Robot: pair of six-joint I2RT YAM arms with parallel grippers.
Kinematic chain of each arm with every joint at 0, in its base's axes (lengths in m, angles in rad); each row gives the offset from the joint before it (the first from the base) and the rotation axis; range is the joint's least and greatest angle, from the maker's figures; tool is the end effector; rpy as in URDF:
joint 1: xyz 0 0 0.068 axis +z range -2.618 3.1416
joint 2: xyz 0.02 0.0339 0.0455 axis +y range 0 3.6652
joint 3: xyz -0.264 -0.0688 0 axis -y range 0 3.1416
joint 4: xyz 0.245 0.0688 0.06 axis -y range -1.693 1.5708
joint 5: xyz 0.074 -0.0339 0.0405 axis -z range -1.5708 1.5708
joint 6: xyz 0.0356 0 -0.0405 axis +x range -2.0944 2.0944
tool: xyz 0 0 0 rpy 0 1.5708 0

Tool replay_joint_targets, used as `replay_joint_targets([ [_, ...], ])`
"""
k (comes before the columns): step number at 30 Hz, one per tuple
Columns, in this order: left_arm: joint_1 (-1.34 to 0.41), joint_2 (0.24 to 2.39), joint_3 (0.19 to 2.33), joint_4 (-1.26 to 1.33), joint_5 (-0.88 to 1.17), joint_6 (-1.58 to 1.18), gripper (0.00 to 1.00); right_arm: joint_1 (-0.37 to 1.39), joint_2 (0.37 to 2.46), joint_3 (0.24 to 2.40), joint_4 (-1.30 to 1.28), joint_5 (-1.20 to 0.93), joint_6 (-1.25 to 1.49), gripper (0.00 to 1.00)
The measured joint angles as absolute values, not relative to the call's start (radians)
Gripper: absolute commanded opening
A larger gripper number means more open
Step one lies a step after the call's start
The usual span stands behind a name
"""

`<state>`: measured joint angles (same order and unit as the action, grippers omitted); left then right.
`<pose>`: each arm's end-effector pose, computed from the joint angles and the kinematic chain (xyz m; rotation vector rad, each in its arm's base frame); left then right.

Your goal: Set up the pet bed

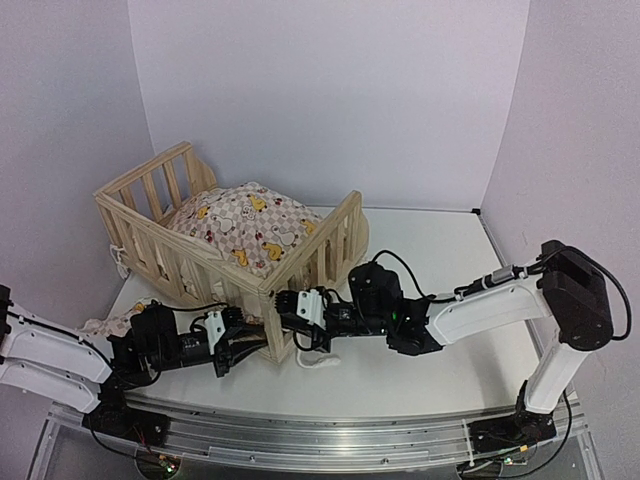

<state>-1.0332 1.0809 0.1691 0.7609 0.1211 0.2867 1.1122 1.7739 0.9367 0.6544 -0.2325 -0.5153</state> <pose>0.0994 -0.1751 0.1731 1.1533 1.3364 -0.6520 0.1647 0.3522 0.2105 -1.4157 1.0992 0.6356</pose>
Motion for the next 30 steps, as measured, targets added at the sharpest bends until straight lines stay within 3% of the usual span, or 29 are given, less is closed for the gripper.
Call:
replay_joint_targets([
  [5,-1.033,1.084,0.178,0.773,0.115,0.254,0.20,1.116,1.807,0.937,0.637,-0.222,-0.529,0.00],
  [10,-1.031,1.102,0.183,0.789,0.112,0.232,0.01,1.117,1.815,0.943,0.645,-0.225,-0.530,0.00],
  [14,-1.030,1.106,0.184,0.791,0.111,0.230,0.00,1.119,1.818,0.947,0.647,-0.225,-0.530,0.00],
  [19,-1.029,1.097,0.207,0.740,0.105,0.234,0.00,1.121,1.817,0.946,0.647,-0.207,-0.525,0.21],
  [24,-1.023,1.002,0.308,0.500,0.103,0.233,0.00,1.123,1.784,0.928,0.615,-0.152,-0.425,0.39],
  [30,-1.019,0.838,0.466,0.105,0.157,0.194,0.00,1.124,1.689,0.880,0.560,-0.163,-0.329,0.46],
])
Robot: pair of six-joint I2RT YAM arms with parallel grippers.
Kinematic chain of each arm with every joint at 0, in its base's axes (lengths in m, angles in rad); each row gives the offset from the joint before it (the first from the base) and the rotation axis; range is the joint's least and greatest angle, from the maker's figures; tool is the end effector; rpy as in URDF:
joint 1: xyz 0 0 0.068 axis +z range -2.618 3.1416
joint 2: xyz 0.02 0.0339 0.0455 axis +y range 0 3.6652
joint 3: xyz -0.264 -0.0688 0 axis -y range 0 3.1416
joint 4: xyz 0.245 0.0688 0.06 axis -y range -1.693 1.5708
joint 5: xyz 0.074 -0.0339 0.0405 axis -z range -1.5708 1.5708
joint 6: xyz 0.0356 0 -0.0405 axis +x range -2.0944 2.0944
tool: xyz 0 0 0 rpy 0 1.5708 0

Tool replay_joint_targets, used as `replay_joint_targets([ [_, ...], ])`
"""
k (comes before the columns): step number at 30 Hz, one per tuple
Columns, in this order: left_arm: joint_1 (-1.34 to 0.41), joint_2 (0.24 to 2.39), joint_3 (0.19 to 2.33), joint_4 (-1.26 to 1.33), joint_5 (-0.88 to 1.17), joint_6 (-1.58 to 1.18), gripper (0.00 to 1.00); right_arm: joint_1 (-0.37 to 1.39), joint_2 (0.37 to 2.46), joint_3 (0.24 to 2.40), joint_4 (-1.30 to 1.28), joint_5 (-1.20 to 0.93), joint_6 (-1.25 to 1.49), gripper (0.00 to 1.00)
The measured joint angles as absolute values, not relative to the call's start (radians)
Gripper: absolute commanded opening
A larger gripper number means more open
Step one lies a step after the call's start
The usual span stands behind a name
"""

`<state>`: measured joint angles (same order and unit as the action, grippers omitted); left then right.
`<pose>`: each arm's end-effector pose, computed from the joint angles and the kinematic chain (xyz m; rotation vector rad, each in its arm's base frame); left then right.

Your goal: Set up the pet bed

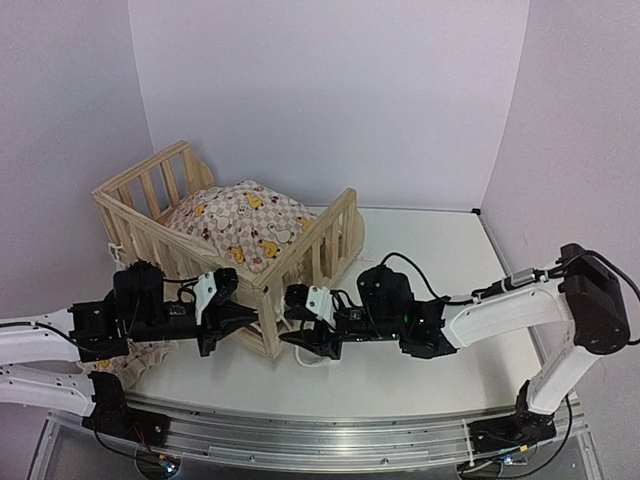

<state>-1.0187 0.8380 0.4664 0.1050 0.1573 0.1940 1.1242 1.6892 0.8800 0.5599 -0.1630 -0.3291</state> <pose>0.0995 -0.1722 0.2479 1.1719 1.4900 -0.7156 0.1543 0.3357 0.2128 -1.3320 1.3197 0.7041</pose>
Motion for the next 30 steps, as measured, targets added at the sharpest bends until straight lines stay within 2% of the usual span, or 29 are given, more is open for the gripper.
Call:
replay_joint_targets([
  [5,-1.019,0.778,0.546,-0.130,0.236,0.173,0.00,1.131,1.629,0.846,0.569,-0.190,-0.253,0.49],
  [10,-1.019,0.827,0.637,-0.281,0.285,0.138,0.00,1.131,1.598,0.785,0.563,-0.185,-0.157,0.50],
  [14,-1.017,0.876,0.710,-0.362,0.330,-0.010,0.00,1.131,1.574,0.737,0.561,-0.167,-0.077,0.50],
  [17,-1.003,0.893,0.709,-0.376,0.385,-0.148,0.00,1.138,1.566,0.710,0.560,-0.134,-0.011,0.50],
  [22,-0.986,0.878,0.633,-0.238,0.498,-0.289,0.00,1.189,1.571,0.656,0.598,-0.064,0.016,0.52],
  [26,-0.943,0.879,0.591,-0.144,0.596,-0.312,0.00,1.214,1.643,0.603,0.721,-0.013,0.023,0.51],
  [30,-0.875,0.871,0.589,-0.156,0.682,-0.313,0.00,1.236,1.741,0.598,0.817,0.045,-0.023,0.49],
])
